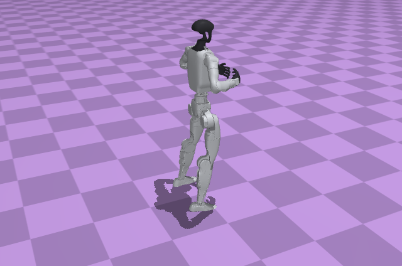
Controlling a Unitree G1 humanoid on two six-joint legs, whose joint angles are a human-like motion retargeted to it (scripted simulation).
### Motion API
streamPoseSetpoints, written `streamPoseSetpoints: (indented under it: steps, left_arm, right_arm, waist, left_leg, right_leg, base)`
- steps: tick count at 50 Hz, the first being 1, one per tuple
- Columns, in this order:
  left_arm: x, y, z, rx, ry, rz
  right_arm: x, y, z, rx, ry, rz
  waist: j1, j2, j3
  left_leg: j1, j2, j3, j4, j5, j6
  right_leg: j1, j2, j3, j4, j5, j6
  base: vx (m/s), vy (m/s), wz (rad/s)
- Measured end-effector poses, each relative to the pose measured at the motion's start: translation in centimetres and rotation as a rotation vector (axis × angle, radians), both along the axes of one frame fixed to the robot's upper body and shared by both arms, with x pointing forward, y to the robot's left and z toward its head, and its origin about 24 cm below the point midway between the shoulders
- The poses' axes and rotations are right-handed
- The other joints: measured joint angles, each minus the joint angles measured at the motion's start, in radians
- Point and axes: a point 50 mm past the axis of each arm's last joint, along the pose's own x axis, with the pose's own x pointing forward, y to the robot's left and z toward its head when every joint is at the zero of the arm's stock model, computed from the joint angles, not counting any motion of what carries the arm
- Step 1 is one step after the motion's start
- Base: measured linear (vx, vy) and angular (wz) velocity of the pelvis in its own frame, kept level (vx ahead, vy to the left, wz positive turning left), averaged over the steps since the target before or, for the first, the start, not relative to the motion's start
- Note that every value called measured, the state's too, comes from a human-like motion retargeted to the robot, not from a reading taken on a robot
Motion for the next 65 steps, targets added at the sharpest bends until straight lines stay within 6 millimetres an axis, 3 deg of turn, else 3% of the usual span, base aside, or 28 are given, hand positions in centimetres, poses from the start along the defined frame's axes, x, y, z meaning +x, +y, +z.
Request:
streamPoseSetpoints:
  steps: [5, 10, 15, 19, 23, 27, 30, 36, 42, 44, 47, 50, 57, 62, 65]
  left_arm:
    - [0.1, 1.7, 0.6, -0.018, 0.003, 0.047]
    - [0.2, 3.6, 0.5, 0.106, -0.058, 0.131]
    - [-0.1, 2.2, -1.0, 0.215, -0.047, 0.033]
    - [-0.1, 1.9, -1.4, 0.142, 0.006, 0.034]
    - [-0.5, 4.3, -1.3, 0.125, 0.036, 0.131]
    - [-1.8, 7.0, -1.4, 0.280, 0.038, 0.164]
    - [-3.3, 7.7, -2.1, 0.352, 0.095, 0.128]
    - [-5.4, 6.8, -3.6, 0.088, 0.298, 0.178]
    - [-6.3, 9.1, -4.4, -0.131, 0.450, 0.282]
    - [-6.6, 10.0, -4.6, -0.061, 0.455, 0.287]
    - [-6.9, 11.0, -5.0, 0.180, 0.418, 0.251]
    - [-7.7, 10.7, -5.6, 0.282, 0.436, 0.175]
    - [-7.9, 8.3, -5.3, -0.046, 0.482, 0.204]
    - [-7.3, 9.6, -5.2, -0.038, 0.478, 0.266]
    - [-6.7, 10.4, -5.0, 0.036, 0.460, 0.267]
  right_arm:
    - [-0.8, -1.5, 0.2, 0.044, 0.045, -0.046]
    - [-1.4, -3.0, 0.7, -0.123, -0.024, -0.096]
    - [-1.4, -2.3, -1.1, -0.133, 0.053, -0.065]
    - [-1.3, -2.3, -2.3, -0.032, 0.142, -0.088]
    - [-2.0, -4.2, -2.5, -0.048, 0.188, -0.146]
    - [-3.4, -6.5, -2.2, -0.166, 0.233, -0.165]
    - [-4.3, -7.0, -2.1, -0.240, 0.264, -0.129]
    - [-5.2, -6.4, -3.0, -0.041, 0.353, -0.169]
    - [-6.8, -7.5, -4.5, 0.155, 0.522, -0.232]
    - [-7.3, -8.1, -4.7, 0.109, 0.550, -0.229]
    - [-7.7, -8.6, -4.7, -0.043, 0.551, -0.185]
    - [-7.8, -8.1, -4.9, -0.095, 0.563, -0.113]
    - [-7.5, -7.2, -4.7, 0.136, 0.552, -0.182]
    - [-7.5, -7.9, -5.0, 0.248, 0.591, -0.255]
    - [-7.2, -8.3, -4.9, 0.141, 0.583, -0.234]
  waist:
    - [0.003, -0.002, 0.008]
    - [0.002, 0.005, 0.026]
    - [0.007, 0.004, 0.016]
    - [0.004, -0.002, 0.009]
    - [0.002, -0.005, 0.006]
    - [0.002, -0.003, 0.003]
    - [-0.001, 0.000, 0.002]
    - [-0.005, 0.002, 0.003]
    - [-0.001, 0.002, -0.001]
    - [0.000, 0.003, -0.002]
    - [0.001, 0.004, -0.003]
    - [-0.001, 0.005, -0.001]
    - [-0.004, 0.004, 0.023]
    - [-0.003, -0.012, 0.032]
    - [-0.003, -0.022, 0.040]
  left_leg:
    - [0.001, 0.003, -0.001, 0.001, -0.001, -0.004]
    - [0.010, 0.009, -0.005, 0.007, -0.006, -0.006]
    - [0.005, 0.009, 0.002, 0.003, -0.003, -0.006]
    - [0.000, 0.009, 0.003, 0.003, -0.004, -0.006]
    - [-0.002, 0.013, 0.006, 0.003, -0.004, -0.010]
    - [-0.007, 0.018, 0.011, 0.005, -0.004, -0.014]
    - [-0.010, 0.022, 0.015, 0.006, -0.004, -0.015]
    - [-0.009, 0.026, 0.021, 0.007, -0.006, -0.018]
    - [-0.012, 0.029, 0.022, 0.009, -0.006, -0.022]
    - [-0.013, 0.029, 0.022, 0.010, -0.005, -0.022]
    - [-0.016, 0.029, 0.023, 0.012, -0.005, -0.021]
    - [-0.018, 0.028, 0.023, 0.014, -0.005, -0.019]
    - [-0.017, 0.022, 0.021, 0.018, -0.006, -0.017]
    - [-0.026, 0.011, 0.019, 0.011, 0.005, -0.013]
    - [-0.034, 0.007, 0.016, 0.006, 0.013, -0.009]
  right_leg:
    - [0.003, 0.003, -0.001, -0.001, 0.001, 0.000]
    - [0.017, 0.009, -0.004, -0.004, 0.001, 0.000]
    - [0.005, 0.010, 0.003, -0.001, 0.001, 0.000]
    - [-0.002, 0.010, 0.006, 0.000, 0.000, 0.000]
    - [-0.005, 0.014, 0.008, -0.001, 0.003, 0.000]
    - [-0.012, 0.020, 0.012, 0.000, 0.005, 0.000]
    - [-0.018, 0.025, 0.015, 0.001, 0.006, 0.000]
    - [-0.021, 0.029, 0.017, 0.003, 0.005, 0.000]
    - [-0.022, 0.031, 0.012, 0.004, 0.005, 0.000]
    - [-0.023, 0.031, 0.010, 0.004, 0.005, 0.000]
    - [-0.024, 0.030, 0.008, 0.005, 0.004, 0.000]
    - [-0.025, 0.028, 0.007, 0.004, 0.004, 0.000]
    - [-0.020, 0.019, 0.010, -0.001, 0.011, 0.000]
    - [-0.042, 0.005, 0.022, 0.015, 0.015, 0.000]
    - [-0.065, -0.002, 0.033, 0.039, 0.016, 0.000]
  base:
    - [0.00, 0.00, 0.00]
    - [0.00, 0.00, 0.00]
    - [0.00, 0.00, 0.00]
    - [0.00, 0.00, 0.00]
    - [0.00, 0.00, 0.00]
    - [0.00, 0.00, 0.00]
    - [0.00, 0.00, 0.00]
    - [0.00, 0.00, 0.00]
    - [0.00, 0.00, 0.00]
    - [0.00, 0.00, 0.00]
    - [0.00, 0.00, 0.00]
    - [0.00, 0.00, 0.00]
    - [0.00, 0.00, 0.00]
    - [-0.01, 0.01, 0.01]
    - [-0.07, 0.03, 0.05]
